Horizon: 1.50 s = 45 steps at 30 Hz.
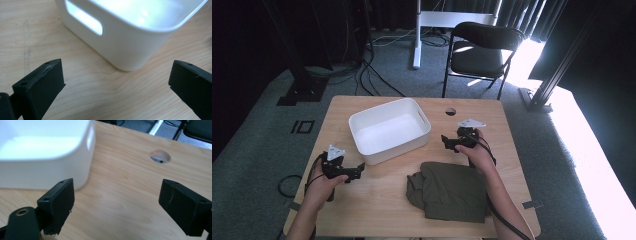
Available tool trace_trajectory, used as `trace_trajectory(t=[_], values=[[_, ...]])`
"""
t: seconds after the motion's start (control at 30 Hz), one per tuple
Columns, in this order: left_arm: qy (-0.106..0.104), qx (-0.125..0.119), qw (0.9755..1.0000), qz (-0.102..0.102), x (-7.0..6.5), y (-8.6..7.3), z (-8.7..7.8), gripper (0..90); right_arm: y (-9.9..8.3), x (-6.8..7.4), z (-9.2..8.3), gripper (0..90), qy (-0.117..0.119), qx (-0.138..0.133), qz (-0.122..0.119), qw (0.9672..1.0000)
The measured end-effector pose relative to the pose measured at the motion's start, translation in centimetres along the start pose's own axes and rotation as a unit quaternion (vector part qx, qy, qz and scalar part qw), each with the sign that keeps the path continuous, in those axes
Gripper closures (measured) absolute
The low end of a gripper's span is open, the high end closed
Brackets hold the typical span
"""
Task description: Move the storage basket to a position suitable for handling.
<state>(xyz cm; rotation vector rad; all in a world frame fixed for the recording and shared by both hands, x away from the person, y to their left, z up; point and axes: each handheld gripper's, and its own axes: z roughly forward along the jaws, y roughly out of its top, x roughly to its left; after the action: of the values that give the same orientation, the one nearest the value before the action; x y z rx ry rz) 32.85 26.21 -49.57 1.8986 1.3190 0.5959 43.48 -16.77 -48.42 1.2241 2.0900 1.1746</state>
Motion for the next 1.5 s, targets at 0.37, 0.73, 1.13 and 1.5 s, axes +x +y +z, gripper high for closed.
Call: trace_trajectory(t=[0.37, 0.73, 1.13, 1.5], values=[[0.010, -0.020, 0.9997, -0.008, 0.4, 1.9, -0.5, 1.2, 3.0, 2.5, 2.6, 13.8, 0.020, -0.012, -0.010, 0.9997], [0.024, -0.039, 0.9985, -0.028, 0.8, 3.4, 0.7, 1.3, 4.6, 3.4, 5.1, 19.4, -0.002, -0.012, -0.035, 0.9993], [0.066, -0.046, 0.9967, -0.011, 0.5, 3.4, 2.5, 25.3, 4.5, 3.6, 6.7, 53.4, -0.018, 0.004, -0.054, 0.9984], [0.053, -0.036, 0.9965, -0.054, -0.1, 3.6, 3.7, 53.0, 4.2, 4.3, 7.5, 70.7, -0.027, 0.015, -0.051, 0.9982]])
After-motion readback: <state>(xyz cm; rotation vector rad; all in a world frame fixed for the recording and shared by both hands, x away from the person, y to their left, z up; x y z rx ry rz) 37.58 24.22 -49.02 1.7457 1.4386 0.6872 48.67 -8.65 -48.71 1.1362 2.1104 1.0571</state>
